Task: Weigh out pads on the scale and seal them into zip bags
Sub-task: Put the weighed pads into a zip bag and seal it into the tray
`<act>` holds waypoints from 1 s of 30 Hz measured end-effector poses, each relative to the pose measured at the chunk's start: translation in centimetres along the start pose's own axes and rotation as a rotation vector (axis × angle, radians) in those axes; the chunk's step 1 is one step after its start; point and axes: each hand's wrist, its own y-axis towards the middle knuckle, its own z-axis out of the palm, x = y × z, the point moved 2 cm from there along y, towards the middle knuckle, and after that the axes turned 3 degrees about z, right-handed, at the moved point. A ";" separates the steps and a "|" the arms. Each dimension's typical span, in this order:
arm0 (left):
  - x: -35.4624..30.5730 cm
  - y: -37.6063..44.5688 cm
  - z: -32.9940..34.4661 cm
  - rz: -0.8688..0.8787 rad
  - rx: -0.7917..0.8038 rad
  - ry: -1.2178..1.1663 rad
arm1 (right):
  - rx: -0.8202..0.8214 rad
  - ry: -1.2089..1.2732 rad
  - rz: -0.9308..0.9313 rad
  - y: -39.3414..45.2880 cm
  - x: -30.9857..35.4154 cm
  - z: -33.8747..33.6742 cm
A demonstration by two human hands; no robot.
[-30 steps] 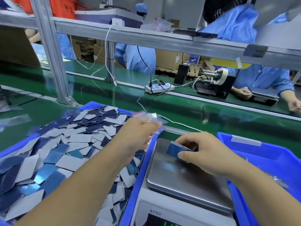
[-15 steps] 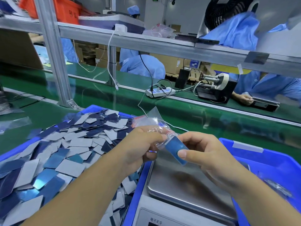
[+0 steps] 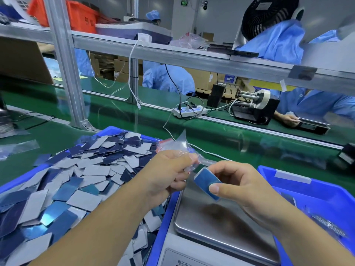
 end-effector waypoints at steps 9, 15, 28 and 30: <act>-0.3 -0.1 -0.1 0.025 -0.018 -0.030 | -0.018 0.064 -0.039 -0.2 0.5 0.1; 0.0 -0.1 0.2 -0.013 0.005 -0.063 | -0.102 0.068 -0.061 0.0 0.3 0.0; 0.1 -0.3 0.5 0.055 0.132 -0.047 | -0.290 0.097 -0.086 0.8 -0.5 0.2; 0.2 -0.3 0.5 0.067 0.140 -0.045 | -0.292 0.123 -0.070 0.9 -0.5 0.1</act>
